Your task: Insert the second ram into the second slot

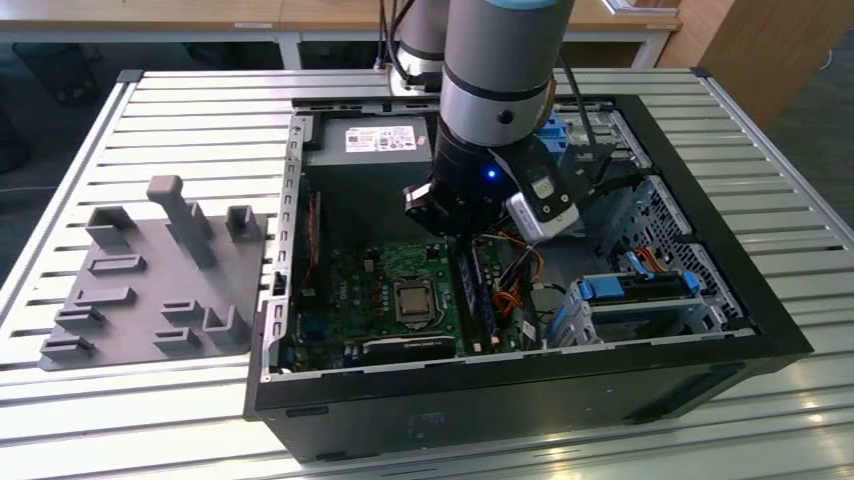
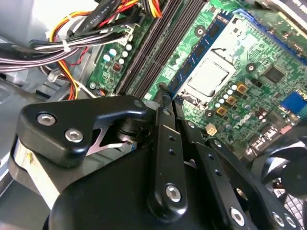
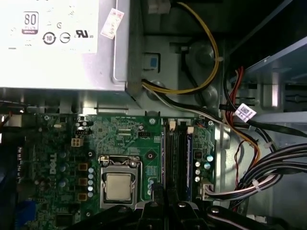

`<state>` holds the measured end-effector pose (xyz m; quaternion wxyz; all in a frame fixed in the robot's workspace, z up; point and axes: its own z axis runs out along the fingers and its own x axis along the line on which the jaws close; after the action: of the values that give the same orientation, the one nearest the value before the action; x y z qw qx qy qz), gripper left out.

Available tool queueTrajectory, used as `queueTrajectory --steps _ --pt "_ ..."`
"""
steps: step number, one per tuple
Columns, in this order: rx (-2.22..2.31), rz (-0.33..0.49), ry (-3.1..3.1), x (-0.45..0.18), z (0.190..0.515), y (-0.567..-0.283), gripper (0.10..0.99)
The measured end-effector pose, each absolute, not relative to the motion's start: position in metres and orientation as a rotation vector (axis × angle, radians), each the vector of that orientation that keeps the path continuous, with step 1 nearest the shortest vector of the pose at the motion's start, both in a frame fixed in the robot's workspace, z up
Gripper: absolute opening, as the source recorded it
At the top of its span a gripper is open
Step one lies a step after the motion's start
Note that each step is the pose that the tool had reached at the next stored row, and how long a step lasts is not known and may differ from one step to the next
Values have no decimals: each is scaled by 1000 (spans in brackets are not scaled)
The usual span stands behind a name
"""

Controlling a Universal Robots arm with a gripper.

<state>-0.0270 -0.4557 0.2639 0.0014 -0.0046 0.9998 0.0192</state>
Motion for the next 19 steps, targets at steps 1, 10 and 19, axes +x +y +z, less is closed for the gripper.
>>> queueTrajectory --steps 1,10,19 --pt "-14 60 3139 -26 262 -456 137" --pt "-14 61 3145 -22 247 -457 137" --pt "-6 61 3144 -19 239 -457 137"
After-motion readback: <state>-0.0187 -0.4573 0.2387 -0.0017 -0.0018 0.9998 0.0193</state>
